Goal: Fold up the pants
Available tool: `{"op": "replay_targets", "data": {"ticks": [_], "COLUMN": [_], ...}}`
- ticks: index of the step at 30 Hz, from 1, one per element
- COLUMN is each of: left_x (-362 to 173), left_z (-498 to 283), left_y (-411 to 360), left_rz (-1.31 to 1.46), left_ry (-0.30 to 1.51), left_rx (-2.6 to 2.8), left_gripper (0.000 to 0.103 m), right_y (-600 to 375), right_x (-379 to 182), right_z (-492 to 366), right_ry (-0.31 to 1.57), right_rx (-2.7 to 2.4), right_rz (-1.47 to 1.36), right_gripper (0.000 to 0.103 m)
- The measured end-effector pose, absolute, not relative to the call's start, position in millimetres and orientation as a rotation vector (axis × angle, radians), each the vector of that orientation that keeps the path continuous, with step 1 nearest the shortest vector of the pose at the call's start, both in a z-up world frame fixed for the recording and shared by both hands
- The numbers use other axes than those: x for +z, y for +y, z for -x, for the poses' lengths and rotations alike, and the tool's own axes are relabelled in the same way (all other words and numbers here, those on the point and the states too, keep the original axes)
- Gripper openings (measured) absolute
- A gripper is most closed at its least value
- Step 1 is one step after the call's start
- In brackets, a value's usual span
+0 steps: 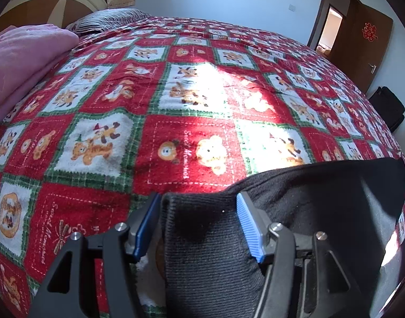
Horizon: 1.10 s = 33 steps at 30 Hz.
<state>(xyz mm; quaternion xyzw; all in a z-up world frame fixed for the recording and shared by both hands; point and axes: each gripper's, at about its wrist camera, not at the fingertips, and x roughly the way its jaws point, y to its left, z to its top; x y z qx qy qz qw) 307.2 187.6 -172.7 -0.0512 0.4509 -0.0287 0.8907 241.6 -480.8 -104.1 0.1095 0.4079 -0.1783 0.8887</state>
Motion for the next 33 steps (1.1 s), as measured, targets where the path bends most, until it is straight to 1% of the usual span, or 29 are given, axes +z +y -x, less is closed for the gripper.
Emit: {"op": "replay_targets", "data": {"ticks": [4, 6, 13, 16, 19, 22, 23, 25, 26, 27, 28, 29, 30, 31, 33], "left_x": [-170, -167, -168, -167, -168, -168, -167, -167, -165, -164, -164, -162, -161, -160, -158], "left_z": [-309, -306, -310, -312, -312, -312, -312, -311, -310, -310, -309, -309, -309, -309, -307], "left_y": [186, 185, 185, 182, 182, 183, 183, 180, 179, 179, 178, 178, 177, 177, 180], "left_rz": [0.085, 0.089, 0.072, 0.058, 0.051, 0.056, 0.057, 0.045, 0.037, 0.054, 0.073, 0.075, 0.074, 0.069, 0.082], "left_ry": [0.933, 0.911, 0.892, 0.894, 0.897, 0.898, 0.895, 0.894, 0.893, 0.896, 0.9, 0.896, 0.895, 0.894, 0.884], "left_rx": [-0.054, -0.062, -0.071, -0.066, -0.056, -0.063, -0.067, -0.089, -0.109, -0.147, -0.158, -0.152, -0.156, -0.156, -0.153], "left_gripper": [0.062, 0.059, 0.058, 0.059, 0.064, 0.065, 0.063, 0.051, 0.033, 0.016, 0.015, 0.015, 0.015, 0.015, 0.014], "right_y": [-514, -527, -539, -539, -534, -525, -522, -519, -518, -517, -517, -519, -520, -520, -516], "right_x": [-111, -113, -132, -145, -153, -161, -164, -169, -170, -170, -169, -166, -164, -162, -155], "right_z": [-276, -293, -353, -371, -383, -392, -394, -396, -397, -397, -396, -395, -395, -393, -389], "right_ry": [0.892, 0.909, 0.966, 1.01, 1.037, 1.062, 1.074, 1.081, 1.086, 1.089, 1.088, 1.082, 1.077, 1.07, 1.044], "right_rx": [-0.368, -0.354, -0.272, -0.243, -0.207, -0.159, -0.158, -0.16, -0.164, -0.176, -0.183, -0.178, -0.173, -0.171, -0.171], "right_rz": [-0.262, -0.275, -0.258, -0.256, -0.235, -0.214, -0.2, -0.171, -0.157, -0.143, -0.132, -0.145, -0.16, -0.167, -0.154], "right_gripper": [0.07, 0.07, 0.07, 0.07, 0.07, 0.07, 0.07, 0.07, 0.068, 0.052, 0.036, 0.03, 0.021, 0.014, 0.007]}}
